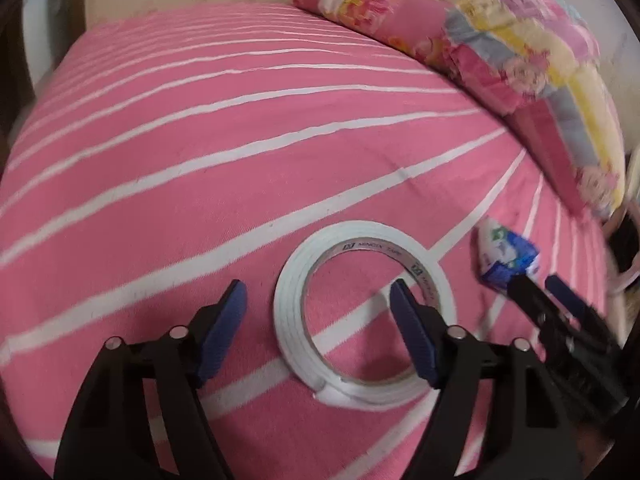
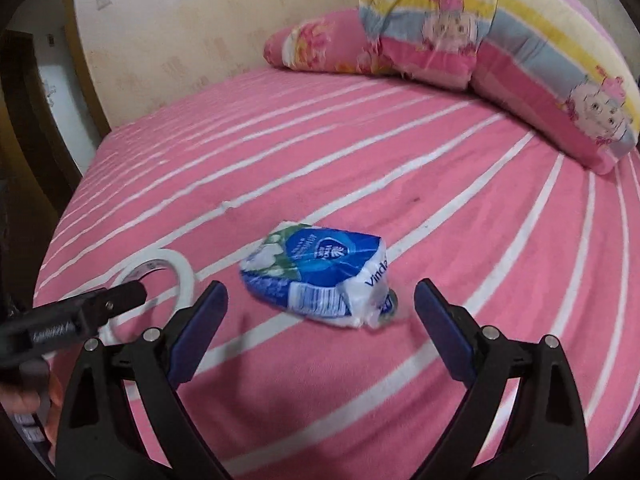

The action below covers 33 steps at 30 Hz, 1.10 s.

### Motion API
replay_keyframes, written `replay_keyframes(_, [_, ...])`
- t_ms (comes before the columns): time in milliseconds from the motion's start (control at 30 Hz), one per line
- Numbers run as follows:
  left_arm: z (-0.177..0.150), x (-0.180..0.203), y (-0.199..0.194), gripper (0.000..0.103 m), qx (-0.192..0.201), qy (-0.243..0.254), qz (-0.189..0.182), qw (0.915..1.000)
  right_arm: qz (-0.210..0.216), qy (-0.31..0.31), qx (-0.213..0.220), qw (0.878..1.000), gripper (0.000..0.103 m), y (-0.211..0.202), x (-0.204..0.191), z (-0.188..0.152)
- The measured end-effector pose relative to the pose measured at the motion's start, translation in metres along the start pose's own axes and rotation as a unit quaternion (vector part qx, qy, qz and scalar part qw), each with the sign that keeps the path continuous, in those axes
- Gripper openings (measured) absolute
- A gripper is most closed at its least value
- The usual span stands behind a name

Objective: Collect trash
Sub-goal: 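Grasp the white tape roll with the left tool while the right tool grasps the blue tissue pack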

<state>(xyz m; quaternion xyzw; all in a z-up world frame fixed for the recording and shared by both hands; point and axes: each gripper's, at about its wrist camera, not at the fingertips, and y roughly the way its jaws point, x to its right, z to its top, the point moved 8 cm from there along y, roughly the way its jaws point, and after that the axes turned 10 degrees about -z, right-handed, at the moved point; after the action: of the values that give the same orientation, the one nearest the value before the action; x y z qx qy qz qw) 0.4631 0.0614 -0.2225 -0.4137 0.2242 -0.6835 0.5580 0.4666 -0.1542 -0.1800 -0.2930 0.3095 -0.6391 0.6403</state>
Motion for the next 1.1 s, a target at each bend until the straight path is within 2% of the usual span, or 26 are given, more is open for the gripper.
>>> replay_keyframes(67, [0.001, 0.000, 0.003, 0.061, -0.002, 0.015, 0.012, 0.9998, 0.000, 0.004, -0.008, 1.000, 0.093, 0.008, -0.001, 0.002])
replay_keyframes(233, [0.001, -0.002, 0.004, 0.038, -0.004, 0.052, 0.045, 0.9976, -0.009, -0.013, -0.014, 1.000, 0.093, 0.021, -0.010, 0.003])
replay_keyframes(300, [0.001, 0.001, 0.004, 0.030, -0.005, 0.071, 0.051, 0.9961, -0.009, -0.020, -0.019, 1.000, 0.089, 0.024, -0.012, 0.002])
replay_keyframes(333, [-0.001, 0.003, 0.003, 0.022, -0.006, 0.075, 0.051, 0.9958, -0.007, -0.021, -0.019, 1.000, 0.082, 0.025, -0.013, 0.002])
replay_keyframes(367, [-0.001, 0.005, 0.003, 0.018, -0.008, 0.080, 0.051, 0.9955, -0.003, -0.019, -0.018, 1.000, 0.077, 0.024, -0.012, 0.002])
replay_keyframes(500, [-0.001, 0.006, 0.000, 0.016, -0.009, 0.072, 0.037, 0.9967, 0.007, -0.004, -0.017, 1.000, 0.053, 0.023, -0.007, 0.002])
replay_keyframes(633, [-0.003, 0.006, -0.007, 0.016, -0.009, 0.048, 0.005, 0.9988, 0.009, -0.002, -0.012, 1.000, 0.040, 0.019, -0.007, 0.003])
replay_keyframes(867, [0.001, 0.004, -0.021, 0.016, 0.001, -0.010, -0.052, 0.9986, 0.020, 0.005, 0.013, 1.000, 0.036, 0.002, -0.010, 0.006])
replay_keyframes(1100, [0.005, 0.016, -0.047, 0.016, 0.020, -0.022, -0.074, 0.9968, 0.035, 0.011, 0.031, 0.999, 0.036, -0.034, -0.018, 0.002])
